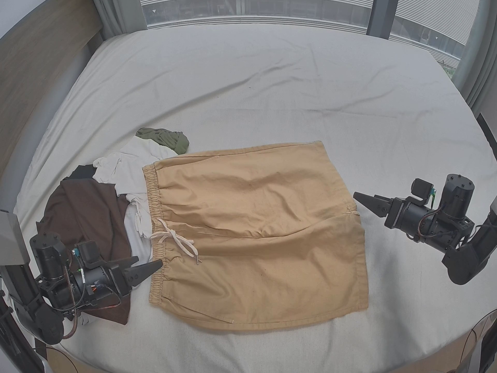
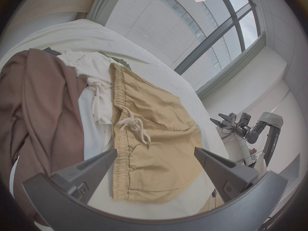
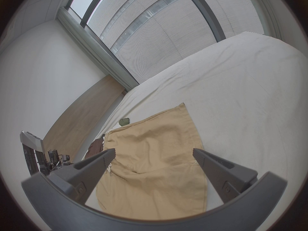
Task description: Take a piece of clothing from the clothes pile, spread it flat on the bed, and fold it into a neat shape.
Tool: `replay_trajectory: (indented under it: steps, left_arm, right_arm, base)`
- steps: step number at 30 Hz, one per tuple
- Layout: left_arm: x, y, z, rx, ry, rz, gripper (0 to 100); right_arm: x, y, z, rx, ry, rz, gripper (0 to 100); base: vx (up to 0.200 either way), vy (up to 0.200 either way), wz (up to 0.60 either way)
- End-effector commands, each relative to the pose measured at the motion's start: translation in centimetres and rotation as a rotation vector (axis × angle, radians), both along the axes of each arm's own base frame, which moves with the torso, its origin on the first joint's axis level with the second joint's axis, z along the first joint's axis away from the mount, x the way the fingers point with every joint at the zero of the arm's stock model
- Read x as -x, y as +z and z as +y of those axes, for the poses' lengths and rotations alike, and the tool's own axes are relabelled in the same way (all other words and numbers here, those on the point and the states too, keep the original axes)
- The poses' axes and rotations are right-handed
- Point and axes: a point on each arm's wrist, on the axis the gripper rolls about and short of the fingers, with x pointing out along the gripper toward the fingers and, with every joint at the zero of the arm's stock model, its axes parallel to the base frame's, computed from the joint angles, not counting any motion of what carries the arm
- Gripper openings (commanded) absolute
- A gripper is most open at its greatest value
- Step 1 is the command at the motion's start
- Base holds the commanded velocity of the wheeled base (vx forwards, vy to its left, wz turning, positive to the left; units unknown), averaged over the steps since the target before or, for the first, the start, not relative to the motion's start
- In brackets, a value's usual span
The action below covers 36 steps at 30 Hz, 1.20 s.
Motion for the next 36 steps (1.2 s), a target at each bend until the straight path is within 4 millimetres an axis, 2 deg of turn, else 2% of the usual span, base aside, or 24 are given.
replay_trajectory:
  steps: [1, 6, 12, 24, 30, 36]
  left_arm:
    - [0.9, -0.4, 0.2, -0.003, 0.007, 0.040, 100]
    - [0.9, -1.1, 0.2, 0.000, 0.012, 0.080, 100]
    - [0.5, -3.1, 0.3, -0.016, 0.017, 0.167, 100]
    - [0.4, -5.7, 0.3, -0.023, 0.018, 0.291, 100]
    - [0.4, -6.0, 0.3, -0.019, 0.019, 0.308, 100]
    - [0.2, -7.0, 0.3, -0.023, 0.016, 0.348, 100]
  right_arm:
    - [0.4, 0.1, 0.4, 0.000, 0.016, 0.000, 100]
    - [0.3, 0.0, 0.4, 0.001, 0.016, 0.001, 100]
    - [0.3, 0.0, 0.5, 0.001, 0.019, 0.001, 100]
    - [0.2, -0.3, 0.6, 0.003, 0.020, 0.010, 100]
    - [0.2, -0.3, 0.5, 0.003, 0.019, 0.010, 100]
    - [0.1, -0.4, 0.6, 0.003, 0.020, 0.013, 100]
  base:
    - [0.000, 0.000, 0.00]
    - [0.000, 0.000, 0.00]
    - [0.000, 0.000, 0.00]
    - [0.000, 0.000, 0.00]
    - [0.000, 0.000, 0.00]
    - [0.000, 0.000, 0.00]
